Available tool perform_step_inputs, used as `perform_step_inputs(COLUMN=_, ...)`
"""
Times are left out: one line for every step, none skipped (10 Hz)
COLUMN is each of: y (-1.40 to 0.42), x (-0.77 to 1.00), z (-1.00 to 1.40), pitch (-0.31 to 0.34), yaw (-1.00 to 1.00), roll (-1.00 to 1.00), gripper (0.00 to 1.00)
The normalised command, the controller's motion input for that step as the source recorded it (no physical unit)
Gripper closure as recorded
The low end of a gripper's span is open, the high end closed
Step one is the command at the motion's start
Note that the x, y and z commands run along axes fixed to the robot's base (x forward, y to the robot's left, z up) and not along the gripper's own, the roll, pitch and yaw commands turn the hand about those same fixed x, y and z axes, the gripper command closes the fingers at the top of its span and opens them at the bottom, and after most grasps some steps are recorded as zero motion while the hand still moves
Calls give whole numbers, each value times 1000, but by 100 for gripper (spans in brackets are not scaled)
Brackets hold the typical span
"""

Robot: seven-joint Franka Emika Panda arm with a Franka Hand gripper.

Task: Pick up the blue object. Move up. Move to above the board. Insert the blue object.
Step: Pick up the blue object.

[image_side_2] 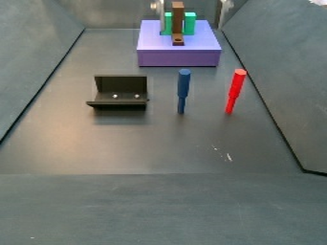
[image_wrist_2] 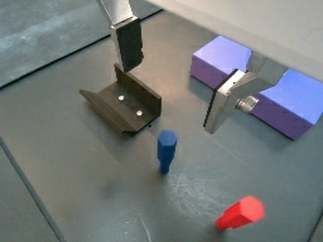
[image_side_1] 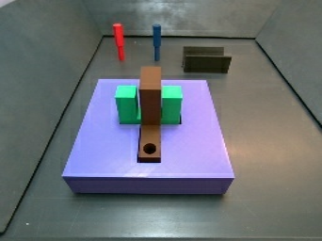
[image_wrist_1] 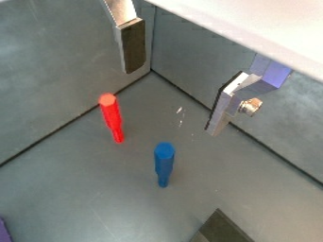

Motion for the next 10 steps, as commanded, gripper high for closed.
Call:
perform_step_inputs(y=-14, x=0, z=-6, pitch=0, yaw=-49, roll=0, gripper=0)
perform_step_inputs(y=-114, x=-40, z=-511, pitch=-207, yaw=-57, roll=-151, gripper=0)
perform_step_inputs(y=0, x=0, z=-623, pitch=-147, yaw=0, roll=-219, gripper=0)
perform_step_inputs(y=0, x=0, z=-531, pitch=-119, yaw=0, roll=-146, gripper=0)
perform_step_inputs(y=-26, x=9, z=-471, pitch=-129, yaw=-86, roll=-59, gripper=0)
perform_step_inputs(y=-34, x=0, z=-600, pitch=-143, yaw=-86, roll=-69, gripper=0)
perform_step_inputs(y=-31, x=0, z=-603, pitch=-147, yaw=-89, roll=-51, gripper=0)
perform_step_inputs(y=-23, x=0, z=-671, pitch=-161, yaw=-91, roll=-10, gripper=0)
perform_step_inputs(y=-14, x=0, z=-671, pitch=-161, yaw=-77, roll=-10, gripper=0)
perform_step_inputs(y=0, x=0, z=-617, pitch=-149, yaw=-51, roll=-30, gripper=0)
